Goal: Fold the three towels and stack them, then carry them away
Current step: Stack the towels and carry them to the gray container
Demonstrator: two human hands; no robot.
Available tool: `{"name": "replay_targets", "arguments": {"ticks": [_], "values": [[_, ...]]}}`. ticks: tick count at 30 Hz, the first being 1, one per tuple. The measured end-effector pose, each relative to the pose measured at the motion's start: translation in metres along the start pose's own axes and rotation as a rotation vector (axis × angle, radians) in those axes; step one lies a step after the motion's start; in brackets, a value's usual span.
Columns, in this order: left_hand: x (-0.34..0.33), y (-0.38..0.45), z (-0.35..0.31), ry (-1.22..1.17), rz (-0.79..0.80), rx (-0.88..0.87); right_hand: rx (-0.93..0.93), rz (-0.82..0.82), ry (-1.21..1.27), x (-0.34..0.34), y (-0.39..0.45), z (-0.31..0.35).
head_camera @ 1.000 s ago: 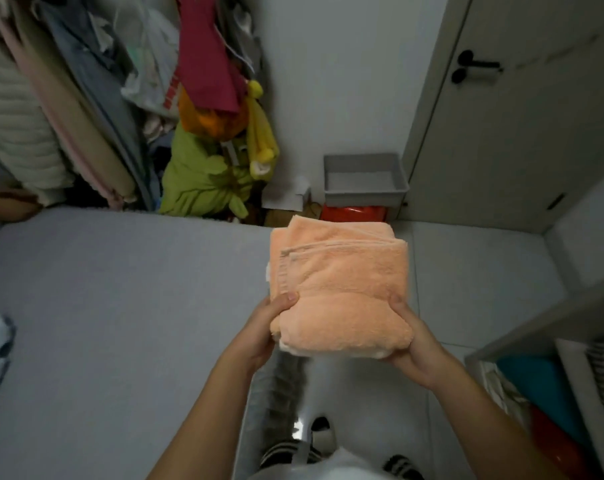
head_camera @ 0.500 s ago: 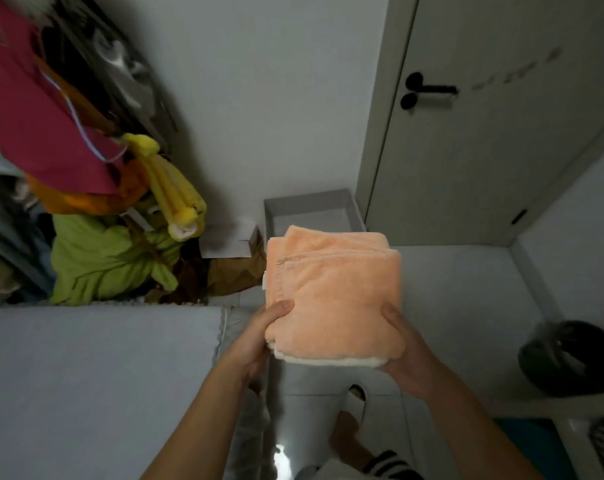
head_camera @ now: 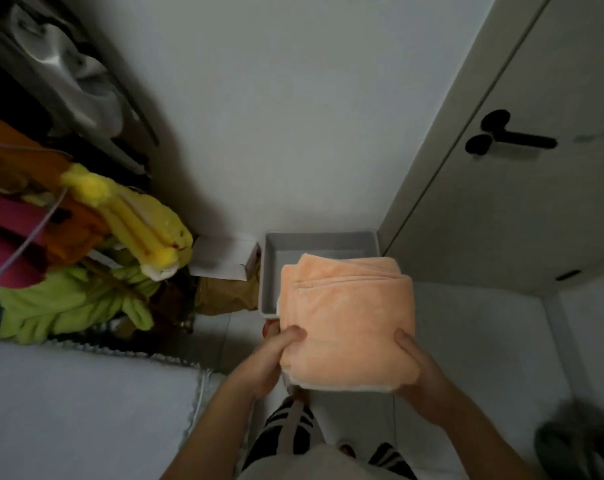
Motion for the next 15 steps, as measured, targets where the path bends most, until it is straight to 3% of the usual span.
{"name": "replay_targets", "arguments": {"ticks": [8, 15], "values": [[0.033, 0.139, -0.042, -0.033, -0.07, 0.13, -0.025, -0.034, -0.104, -0.028, 0.133, 0.058], [0.061, 0.282, -0.029, 0.039, -0.261, 0.139, -0.116, -0.097, -0.118, -0.012, 0.282, 0.046]]}}
Point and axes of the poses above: each hand's wrist, its own y-axis towards the middle knuckle, its own x-axis out of the back of the hand, z = x × y, the point moved 9 cm from there along y, towards the middle knuckle, and after that the axes turned 10 degrees about -z, right-handed, at the moved point
